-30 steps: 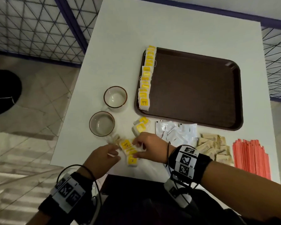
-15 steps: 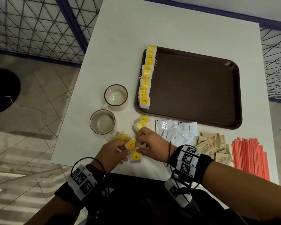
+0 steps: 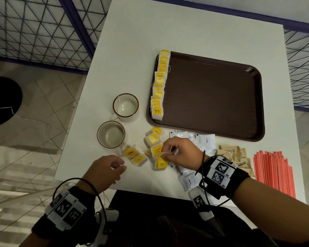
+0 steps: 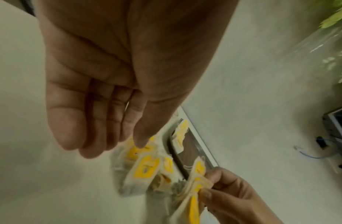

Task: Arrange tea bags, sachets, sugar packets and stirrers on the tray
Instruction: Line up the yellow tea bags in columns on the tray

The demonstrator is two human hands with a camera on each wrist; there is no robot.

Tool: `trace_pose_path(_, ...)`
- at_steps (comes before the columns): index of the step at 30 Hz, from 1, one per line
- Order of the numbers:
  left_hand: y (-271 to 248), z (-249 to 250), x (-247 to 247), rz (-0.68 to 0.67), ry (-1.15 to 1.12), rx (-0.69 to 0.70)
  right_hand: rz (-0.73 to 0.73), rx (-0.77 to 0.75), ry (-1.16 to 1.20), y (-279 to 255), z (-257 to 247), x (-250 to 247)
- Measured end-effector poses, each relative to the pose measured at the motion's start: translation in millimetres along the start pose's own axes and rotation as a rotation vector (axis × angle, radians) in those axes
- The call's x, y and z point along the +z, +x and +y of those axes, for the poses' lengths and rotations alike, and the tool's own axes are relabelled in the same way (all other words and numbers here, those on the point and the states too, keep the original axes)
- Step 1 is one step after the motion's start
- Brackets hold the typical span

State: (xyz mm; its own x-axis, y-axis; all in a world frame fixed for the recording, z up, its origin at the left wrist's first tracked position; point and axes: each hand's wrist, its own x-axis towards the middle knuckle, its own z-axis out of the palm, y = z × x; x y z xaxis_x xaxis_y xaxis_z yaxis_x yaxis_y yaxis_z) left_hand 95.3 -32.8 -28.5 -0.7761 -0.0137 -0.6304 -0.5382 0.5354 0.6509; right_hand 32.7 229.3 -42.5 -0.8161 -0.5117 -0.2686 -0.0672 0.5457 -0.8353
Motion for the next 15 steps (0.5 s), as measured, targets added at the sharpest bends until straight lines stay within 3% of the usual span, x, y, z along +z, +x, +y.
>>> trace_pose_path(5, -2.7, -10.6, 3.2, 0.023, -0.069, -0.062, 0.029, 0.031, 0.082, -2.0, 6.9, -4.6)
trace_pose_path(15, -2.4, -14.1, 12.3, 0.115, 0.023, 0.012, -0.017, 0.029, 0.066, 1.3, 7.8, -4.0)
